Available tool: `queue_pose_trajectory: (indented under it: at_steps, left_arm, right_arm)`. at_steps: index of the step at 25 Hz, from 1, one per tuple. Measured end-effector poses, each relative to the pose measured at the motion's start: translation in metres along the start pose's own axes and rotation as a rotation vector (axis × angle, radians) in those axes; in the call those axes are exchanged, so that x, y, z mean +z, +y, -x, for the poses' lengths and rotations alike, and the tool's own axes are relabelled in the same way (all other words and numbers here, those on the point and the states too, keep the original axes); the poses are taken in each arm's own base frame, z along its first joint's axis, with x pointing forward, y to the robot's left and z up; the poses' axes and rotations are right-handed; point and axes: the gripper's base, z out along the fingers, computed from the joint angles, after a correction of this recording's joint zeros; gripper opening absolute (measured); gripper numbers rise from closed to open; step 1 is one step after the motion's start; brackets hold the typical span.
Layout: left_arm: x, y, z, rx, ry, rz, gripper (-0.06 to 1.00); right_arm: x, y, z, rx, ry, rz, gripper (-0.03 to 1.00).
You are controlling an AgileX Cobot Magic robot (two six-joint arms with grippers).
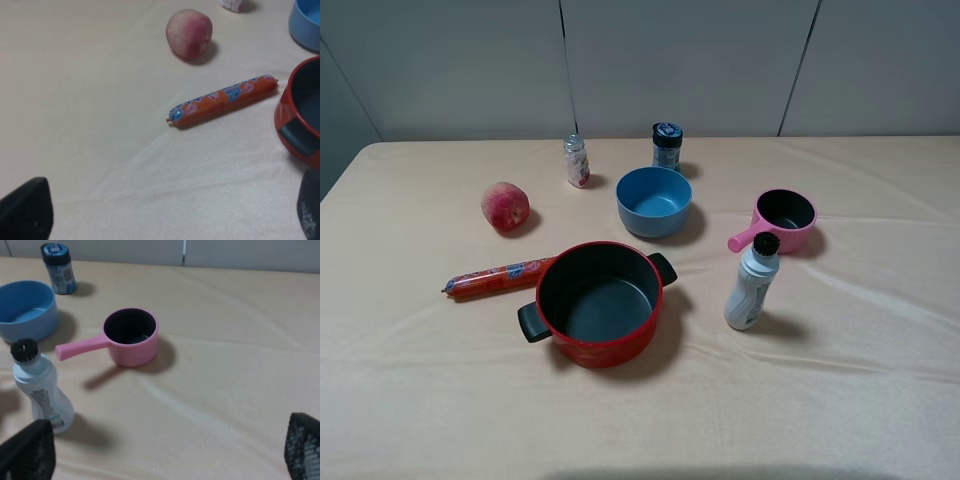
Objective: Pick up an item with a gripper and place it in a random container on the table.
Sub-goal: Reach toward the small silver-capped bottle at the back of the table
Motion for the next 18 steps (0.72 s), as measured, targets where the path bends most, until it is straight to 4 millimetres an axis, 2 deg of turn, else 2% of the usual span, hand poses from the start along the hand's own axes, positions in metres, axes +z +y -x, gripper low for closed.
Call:
queue_pose_trajectory:
  at_steps: [18]
  left_arm:
    - [0.0000,0.0000,0.0000,0.000,0.000,0.000,0.99]
  right_arm:
    - [0.0000,0.0000,0.0000,0.000,0.000,0.000,0.69]
